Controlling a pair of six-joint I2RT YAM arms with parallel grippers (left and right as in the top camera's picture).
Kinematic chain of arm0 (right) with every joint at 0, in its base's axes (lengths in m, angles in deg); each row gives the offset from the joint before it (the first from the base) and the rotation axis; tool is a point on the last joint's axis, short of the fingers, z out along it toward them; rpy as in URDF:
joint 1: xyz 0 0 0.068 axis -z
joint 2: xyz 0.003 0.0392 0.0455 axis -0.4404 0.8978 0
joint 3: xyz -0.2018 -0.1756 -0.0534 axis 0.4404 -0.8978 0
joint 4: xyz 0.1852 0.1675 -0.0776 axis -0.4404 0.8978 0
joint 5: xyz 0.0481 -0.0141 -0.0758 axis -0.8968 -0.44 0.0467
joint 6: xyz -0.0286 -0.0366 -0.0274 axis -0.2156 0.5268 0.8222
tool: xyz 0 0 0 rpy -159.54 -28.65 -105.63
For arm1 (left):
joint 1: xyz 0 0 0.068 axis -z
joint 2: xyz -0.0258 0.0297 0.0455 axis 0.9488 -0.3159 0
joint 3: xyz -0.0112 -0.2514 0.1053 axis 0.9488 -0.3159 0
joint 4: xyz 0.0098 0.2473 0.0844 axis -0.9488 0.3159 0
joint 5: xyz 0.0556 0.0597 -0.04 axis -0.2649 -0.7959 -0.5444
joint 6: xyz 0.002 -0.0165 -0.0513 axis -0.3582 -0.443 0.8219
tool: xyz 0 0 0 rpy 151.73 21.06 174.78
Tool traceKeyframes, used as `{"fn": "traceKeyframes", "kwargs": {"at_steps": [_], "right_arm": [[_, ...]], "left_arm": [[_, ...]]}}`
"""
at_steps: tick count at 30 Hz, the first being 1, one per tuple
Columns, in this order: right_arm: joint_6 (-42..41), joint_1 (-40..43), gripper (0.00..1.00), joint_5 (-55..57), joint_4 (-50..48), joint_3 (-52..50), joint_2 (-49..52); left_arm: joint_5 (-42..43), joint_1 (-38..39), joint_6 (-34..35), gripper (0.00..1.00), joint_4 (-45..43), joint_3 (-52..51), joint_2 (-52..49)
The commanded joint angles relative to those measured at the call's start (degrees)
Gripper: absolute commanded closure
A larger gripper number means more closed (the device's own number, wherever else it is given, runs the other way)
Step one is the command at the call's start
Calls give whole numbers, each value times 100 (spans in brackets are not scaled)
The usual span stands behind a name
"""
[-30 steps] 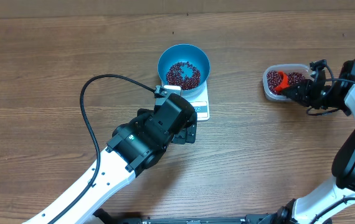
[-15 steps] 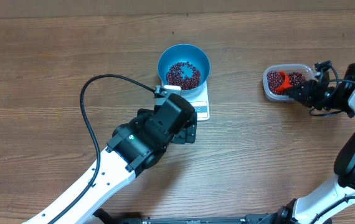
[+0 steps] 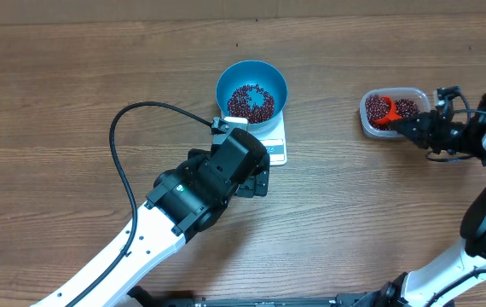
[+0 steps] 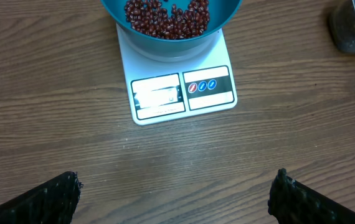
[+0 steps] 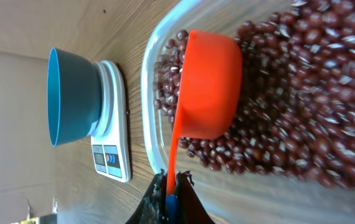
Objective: Scoop item into bowl and weigh 150g on scale
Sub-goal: 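Lift the filled red cup with the right gripper toward the blue bowl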
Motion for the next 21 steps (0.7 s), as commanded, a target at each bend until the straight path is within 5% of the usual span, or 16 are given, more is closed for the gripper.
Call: {"fn": "traceKeyframes", "kwargs": {"at_steps": [1,21], "right_arm": [[81,199,96,-245,55,-31,13],[81,439,94,-1663,343,-31,13]], "left_arm": [[-59,11,72,1,-9,17,-22],[-59,11,72,0,-7,17,-22]]}}
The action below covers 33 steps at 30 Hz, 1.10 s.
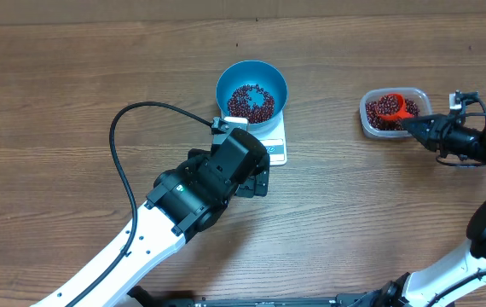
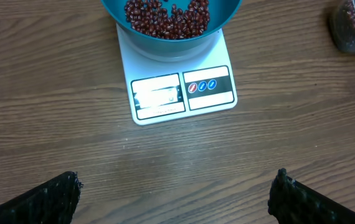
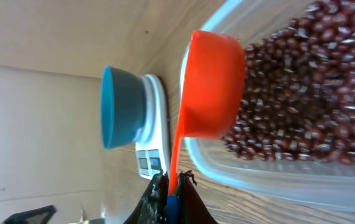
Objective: Scoop item into bowl and weigh 150g on scale
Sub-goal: 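Lift the filled red cup with the right gripper toward the blue bowl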
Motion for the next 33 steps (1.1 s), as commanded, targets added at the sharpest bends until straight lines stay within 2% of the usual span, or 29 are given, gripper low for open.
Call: {"fn": "traceKeyframes", "kwargs": {"at_steps": [1,3,8,10,13,19,33], "right_arm": [[52,37,94,-634,-13,-31,13],[52,37,90,-782,9,-31,13],[52,28,89,-1279,50,-31,13],[52,28,89,-1440,50,-31,13],[52,26,96,-1639,63,-31,13],[52,4,96,-1781,74,-31,13],[55,-662,96,-1781,44,-31,13]], "left_arm": [[-59,11,72,0,-7,20,-22],[-59,11,72,1,-7,20,-22],[-59,11,72,0,-7,20,-22],[-59,11,72,1,-7,20,-22],[-59,11,72,0,-7,20,-22],[-59,11,72,0,-7,20,-22],[-59,11,72,0,-7,20,-22]]}}
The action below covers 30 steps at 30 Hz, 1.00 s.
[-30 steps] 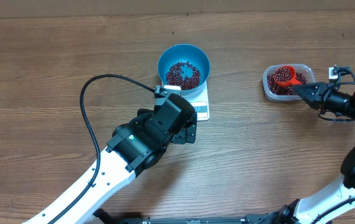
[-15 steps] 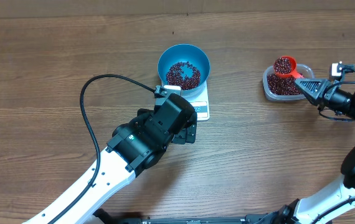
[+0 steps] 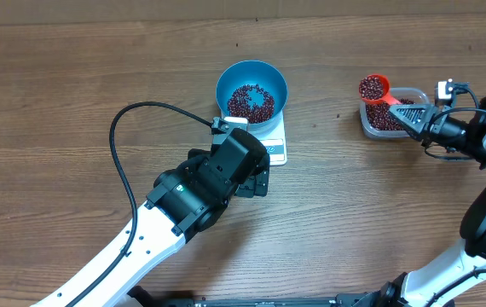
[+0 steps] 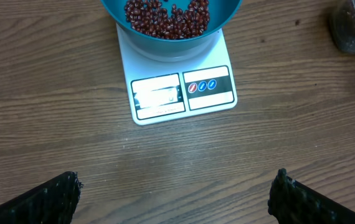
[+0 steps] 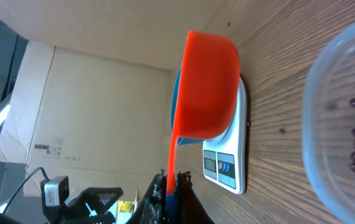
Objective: Scoop item into bowl and weigh 150g on scale
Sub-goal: 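Lift the filled red cup with the right gripper toward the blue bowl, then tilt the red cup over the blue bowl to pour beans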
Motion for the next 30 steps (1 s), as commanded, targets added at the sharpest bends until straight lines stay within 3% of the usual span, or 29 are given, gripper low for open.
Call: {"fn": "traceKeyframes", "kwargs": {"at_steps": [1,18,25,30], "right_arm": [[48,-186,96,-208,-17,-31,13],[0,-1416,96,-636,-341,-28,13],[-9,-2109,96,-632,-960,-28,13],[-643,-2396,96,-321,-1554,-28,13]], "left_arm": [[-59,11,72,0,-7,17,-22],[-61,11,72,1,-7,17,-22],[-59,11,72,0,-7,17,-22],[-61,11,72,0,-7,17,-22]]}}
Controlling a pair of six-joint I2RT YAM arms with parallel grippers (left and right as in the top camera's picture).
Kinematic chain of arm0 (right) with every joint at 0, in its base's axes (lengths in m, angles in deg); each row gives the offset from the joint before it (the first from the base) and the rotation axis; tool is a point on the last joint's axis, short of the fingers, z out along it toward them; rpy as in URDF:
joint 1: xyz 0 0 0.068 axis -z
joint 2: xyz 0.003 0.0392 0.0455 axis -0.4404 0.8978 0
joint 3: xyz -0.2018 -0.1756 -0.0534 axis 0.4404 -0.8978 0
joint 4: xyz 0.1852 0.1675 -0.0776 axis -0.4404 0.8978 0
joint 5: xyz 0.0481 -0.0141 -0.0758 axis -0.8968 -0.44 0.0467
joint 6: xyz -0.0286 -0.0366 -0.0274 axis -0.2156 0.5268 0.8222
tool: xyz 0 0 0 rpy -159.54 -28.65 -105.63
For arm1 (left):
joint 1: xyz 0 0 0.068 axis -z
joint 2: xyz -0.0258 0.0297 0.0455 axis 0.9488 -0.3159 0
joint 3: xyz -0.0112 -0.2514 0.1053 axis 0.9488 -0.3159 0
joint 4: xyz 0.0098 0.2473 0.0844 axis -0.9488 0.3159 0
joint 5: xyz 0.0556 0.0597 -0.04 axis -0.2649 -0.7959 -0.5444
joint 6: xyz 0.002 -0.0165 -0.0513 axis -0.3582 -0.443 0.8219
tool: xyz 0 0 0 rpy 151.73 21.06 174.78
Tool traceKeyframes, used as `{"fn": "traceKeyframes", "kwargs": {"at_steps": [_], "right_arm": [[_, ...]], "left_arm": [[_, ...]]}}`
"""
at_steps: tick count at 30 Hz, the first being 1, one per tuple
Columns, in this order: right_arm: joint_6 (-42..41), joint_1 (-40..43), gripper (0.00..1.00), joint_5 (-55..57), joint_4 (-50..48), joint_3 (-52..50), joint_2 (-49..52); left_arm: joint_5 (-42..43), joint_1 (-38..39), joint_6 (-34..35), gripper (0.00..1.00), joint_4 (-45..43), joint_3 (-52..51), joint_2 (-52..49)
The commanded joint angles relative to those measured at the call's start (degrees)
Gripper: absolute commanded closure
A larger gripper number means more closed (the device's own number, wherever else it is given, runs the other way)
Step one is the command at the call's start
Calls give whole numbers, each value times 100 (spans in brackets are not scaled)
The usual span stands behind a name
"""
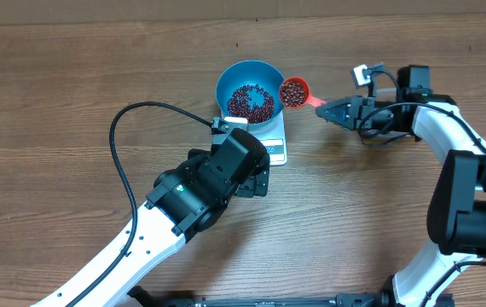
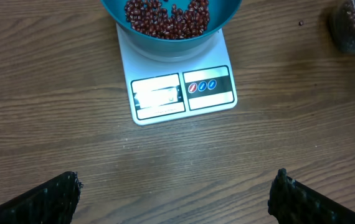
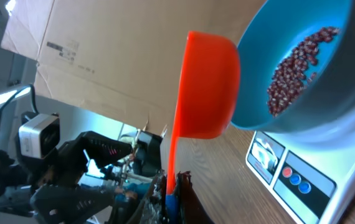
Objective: Scoop item into bowl and weigh 150g on scale
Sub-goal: 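Tilt the red cup over the blue bowl to pour beans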
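Note:
A blue bowl (image 1: pixel 251 92) partly filled with red beans stands on the white scale (image 1: pixel 275 150). The scale's display (image 2: pixel 157 97) is washed out and unreadable. My right gripper (image 1: pixel 335 109) is shut on the handle of an orange scoop (image 1: pixel 293 92). The scoop is full of beans and sits level just outside the bowl's right rim. In the right wrist view the scoop (image 3: pixel 208 87) hangs beside the bowl (image 3: pixel 302 62). My left gripper (image 2: pixel 174 199) is open and empty over bare table, in front of the scale.
The clear bean container shows at the top right of the left wrist view; in the overhead view my right arm (image 1: pixel 431 128) covers it. A black cable (image 1: pixel 119 153) loops left of the left arm.
My right gripper has moved left with the loaded scoop, from above the container's far left corner to beside the bowl's right rim. The left arm has not moved.
The scoop lay in the beans inside the container, held by my right gripper. Then it was further back in the container. Then it was raised, full, above the container's edge. Now it is beside the bowl. The left gripper stayed open throughout.

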Motion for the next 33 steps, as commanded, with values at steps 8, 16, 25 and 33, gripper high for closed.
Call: {"fn": "traceKeyframes", "kwargs": {"at_steps": [8,16,25,33], "right_arm": [[-1744,-538,96,831,-1425,-17,13],[-1917,-1180,96,2227,-2249,-17,13],[-682,-1657,96,3615,-2660,-17,13],[1532,-1869,96,4301,-2673,-17,13]], "left_arm": [[-59,11,72,0,-7,20,-22],[-59,11,72,0,-7,20,-22],[-59,11,72,1,-7,20,-22],[-59,11,72,0,-7,20,-22]]}}
